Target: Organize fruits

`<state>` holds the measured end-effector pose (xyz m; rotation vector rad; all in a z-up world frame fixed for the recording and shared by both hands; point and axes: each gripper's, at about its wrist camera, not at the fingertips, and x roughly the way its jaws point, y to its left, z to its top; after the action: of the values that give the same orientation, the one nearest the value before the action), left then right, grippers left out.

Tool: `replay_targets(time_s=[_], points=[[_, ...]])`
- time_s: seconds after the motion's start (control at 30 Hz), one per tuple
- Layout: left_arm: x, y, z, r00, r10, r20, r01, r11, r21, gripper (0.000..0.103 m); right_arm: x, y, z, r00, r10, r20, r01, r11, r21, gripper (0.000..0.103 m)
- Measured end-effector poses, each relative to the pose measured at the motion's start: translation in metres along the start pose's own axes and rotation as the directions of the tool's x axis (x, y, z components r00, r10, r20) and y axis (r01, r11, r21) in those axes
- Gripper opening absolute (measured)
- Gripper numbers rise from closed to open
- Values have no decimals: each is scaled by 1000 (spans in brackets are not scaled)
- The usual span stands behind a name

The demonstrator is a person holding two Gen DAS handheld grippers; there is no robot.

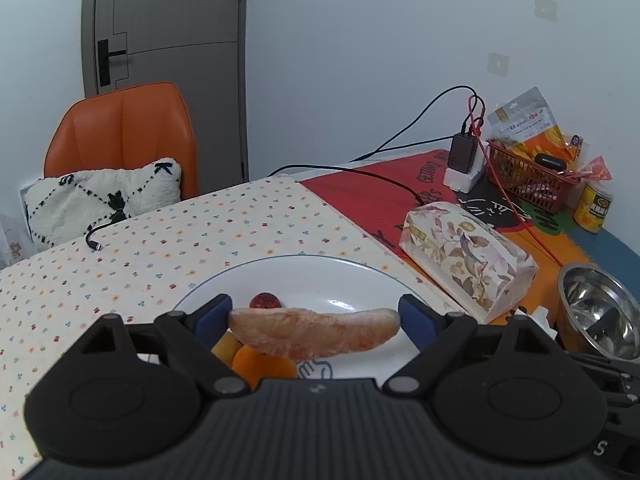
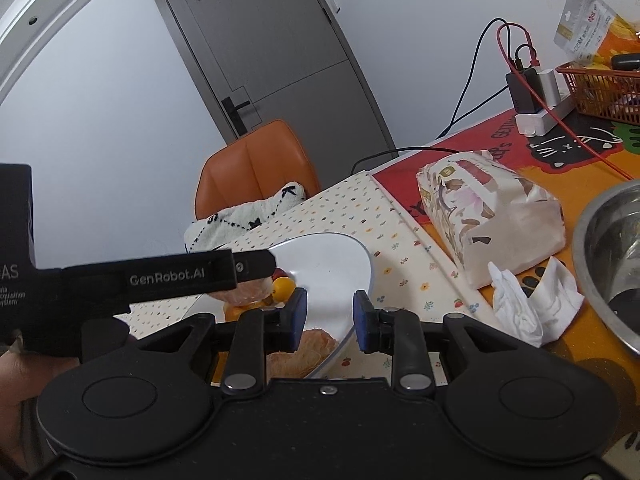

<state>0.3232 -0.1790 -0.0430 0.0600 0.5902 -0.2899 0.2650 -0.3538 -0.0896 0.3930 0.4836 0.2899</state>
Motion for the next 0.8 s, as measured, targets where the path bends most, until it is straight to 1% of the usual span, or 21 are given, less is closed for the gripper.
replay_targets(time_s=[0.2,0.3,0.43,0.6,0.7,0.8], points=[[-10,6,2,999,-6,36,7,1000,-24,91,1,-2,-3,1000,-3,-12,3,1000,7,27],[-16,12,4,999,11,46,-10,1000,-25,91,2,-1,-5,1000,-2,-19,2,1000,12,27],[-22,19,1,999,19,37,-17,999,-34,91,1,2,-7,1000,-4,-20,4,1000,7,30],[-31,29,-8,998,43,36,-42,999,-35,92,-2,8,-8,1000,-1,-19,1,1000,2,30],[-37,35,-12,999,45,25,-44,998,-47,92,-5,14,-9,1000,-1,-19,1,1000,-4,31],[-46,44,-16,999,44,26,-42,996,-75,92,-6,19,-9,1000,-2,-20,2,1000,-5,34]])
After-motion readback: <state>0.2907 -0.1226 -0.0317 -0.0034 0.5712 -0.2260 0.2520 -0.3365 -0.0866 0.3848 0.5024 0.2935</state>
